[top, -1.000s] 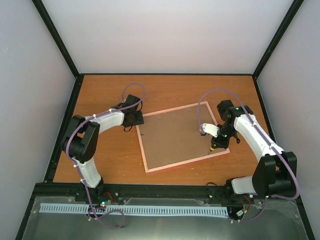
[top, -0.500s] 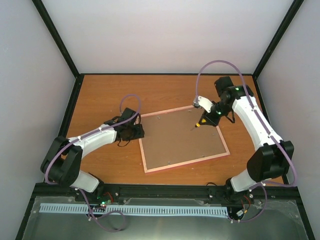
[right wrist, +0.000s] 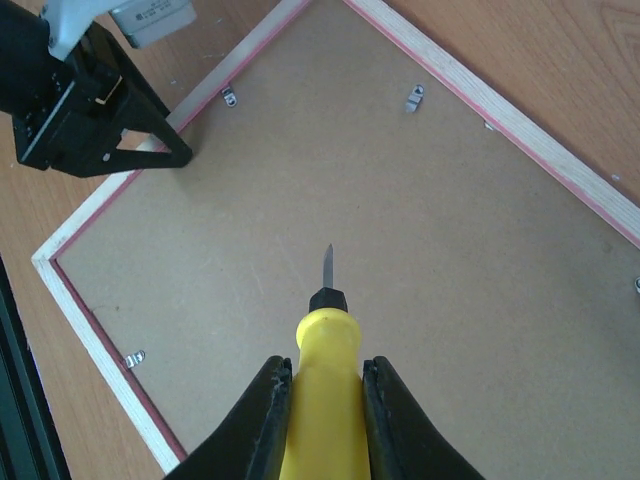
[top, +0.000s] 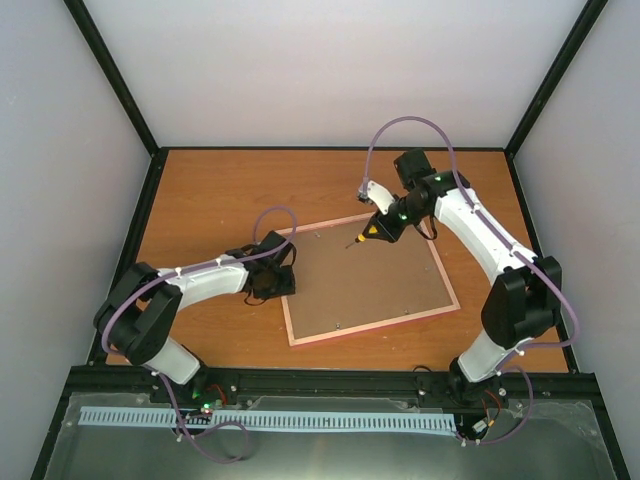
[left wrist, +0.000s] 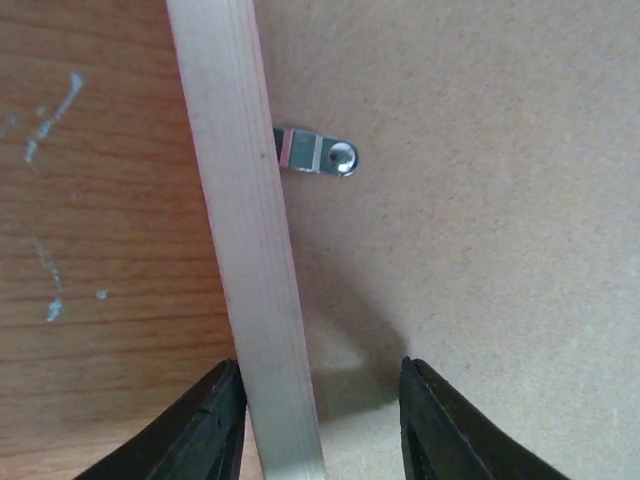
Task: Take the photo out of the frame
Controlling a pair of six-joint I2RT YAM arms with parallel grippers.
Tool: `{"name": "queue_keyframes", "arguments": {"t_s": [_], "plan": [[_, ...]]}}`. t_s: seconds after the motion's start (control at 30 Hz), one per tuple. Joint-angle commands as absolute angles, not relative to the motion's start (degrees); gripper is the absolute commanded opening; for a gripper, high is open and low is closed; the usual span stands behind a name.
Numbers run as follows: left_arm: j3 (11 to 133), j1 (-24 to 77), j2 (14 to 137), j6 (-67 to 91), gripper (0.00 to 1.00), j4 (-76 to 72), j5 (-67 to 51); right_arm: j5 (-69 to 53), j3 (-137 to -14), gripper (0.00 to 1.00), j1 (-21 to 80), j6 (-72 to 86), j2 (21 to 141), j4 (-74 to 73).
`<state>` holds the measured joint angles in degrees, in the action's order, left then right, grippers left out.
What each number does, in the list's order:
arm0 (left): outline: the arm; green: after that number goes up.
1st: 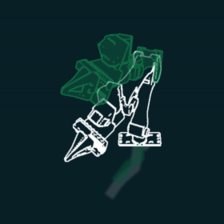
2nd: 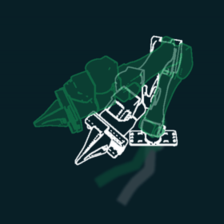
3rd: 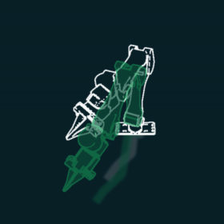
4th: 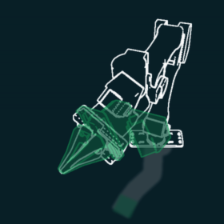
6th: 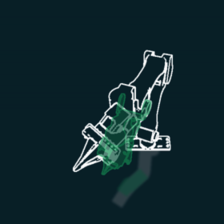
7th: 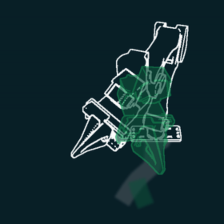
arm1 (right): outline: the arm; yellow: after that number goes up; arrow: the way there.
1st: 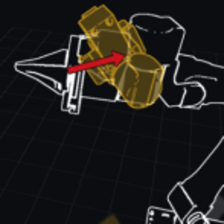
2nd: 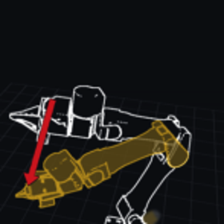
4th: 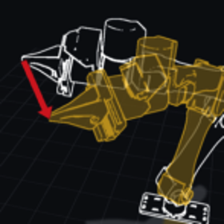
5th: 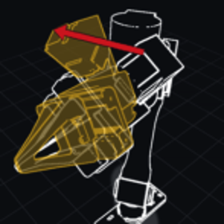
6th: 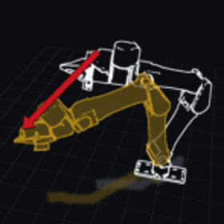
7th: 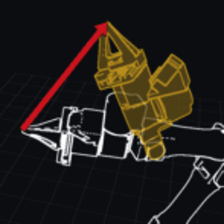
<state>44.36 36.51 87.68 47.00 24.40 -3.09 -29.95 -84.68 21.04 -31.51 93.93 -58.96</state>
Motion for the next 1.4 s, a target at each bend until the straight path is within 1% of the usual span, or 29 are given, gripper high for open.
{"name": "queue_keyframes", "arguments": {"t_s": [0.0,0.07,0.3,0.37,0.6,0.63,0.67,0.87,1.0,1.37], "plan": [[44.04,37.68,89.06,48.55,0.38,24.60,-3.46,-31.35,-83.98,0.03,21.84,-28.95,93.77,-55.55],[43.39,37.79,89.01,48.45,0.31,24.58,-3.38,-31.30,-83.77,0.03,21.93,-28.68,93.93,-55.17],[37.56,38.34,85.51,45.25,0.15,21.16,-3.57,-31.84,-83.28,0.03,22.88,-27.99,94.99,-54.02],[36.10,38.33,84.72,44.11,0.11,20.34,-3.46,-31.70,-83.25,0.03,23.83,-28.04,95.81,-53.89],[33.20,38.32,81.95,38.92,0.05,15.93,-5.32,-31.32,-84.14,0.03,27.91,-26.67,99.08,-51.57],[33.17,38.36,81.63,38.67,0.02,15.17,-5.29,-31.46,-84.50,0.03,28.72,-26.28,99.76,-51.18],[33.31,38.31,81.56,38.36,0.01,14.68,-5.39,-31.65,-84.75,0.03,29.45,-25.86,100.43,-50.79],[34.63,38.32,83.03,38.78,0.01,14.18,-5.55,-33.49,-88.42,0.03,33.48,-22.48,105.64,-49.98],[34.62,38.33,83.49,40.90,0.01,13.88,-5.57,-31.99,-91.35,0.03,35.92,-21.42,108.73,-50.45],[33.12,38.27,84.21,43.13,0.01,10.51,-9.15,-34.06,-97.33,0.03,37.60,-19.13,115.22,-52.48]]}}
